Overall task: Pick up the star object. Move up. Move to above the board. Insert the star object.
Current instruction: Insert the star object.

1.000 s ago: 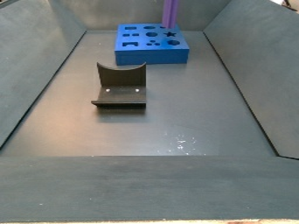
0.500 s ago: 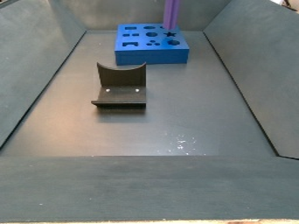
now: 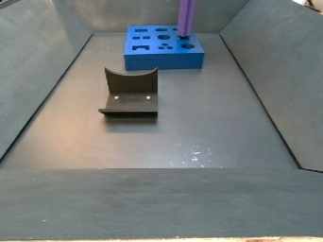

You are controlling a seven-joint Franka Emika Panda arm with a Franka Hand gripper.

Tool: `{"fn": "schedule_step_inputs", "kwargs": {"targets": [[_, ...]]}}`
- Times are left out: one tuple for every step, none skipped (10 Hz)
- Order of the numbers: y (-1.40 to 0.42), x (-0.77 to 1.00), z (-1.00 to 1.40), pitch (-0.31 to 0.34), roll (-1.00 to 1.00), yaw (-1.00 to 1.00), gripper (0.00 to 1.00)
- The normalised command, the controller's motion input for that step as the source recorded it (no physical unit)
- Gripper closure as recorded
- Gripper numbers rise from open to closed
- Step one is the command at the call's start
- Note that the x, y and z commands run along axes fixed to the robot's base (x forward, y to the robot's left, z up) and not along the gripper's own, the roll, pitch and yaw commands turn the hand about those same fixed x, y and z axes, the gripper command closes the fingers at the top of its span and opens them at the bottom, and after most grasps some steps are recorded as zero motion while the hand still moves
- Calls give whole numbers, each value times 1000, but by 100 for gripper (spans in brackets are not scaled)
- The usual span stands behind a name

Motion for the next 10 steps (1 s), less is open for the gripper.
{"fn": "schedule_step_inputs", "kwargs": {"targets": [[-46, 0, -23, 0, 0, 0, 100], [-237, 0, -243, 0, 184, -69, 100], [-309, 86, -226, 0, 264, -271, 100], [-109, 20, 0, 0, 130, -211, 100], [-3, 0, 0, 0, 19, 0, 100], [40, 143, 0, 26, 0, 14, 100], [49, 126, 0, 10, 0, 40, 100], [0, 49, 0, 0, -6, 0, 100], [0, 26, 0, 4, 0, 0, 100], [23, 0, -6, 0, 0, 0, 100]]}}
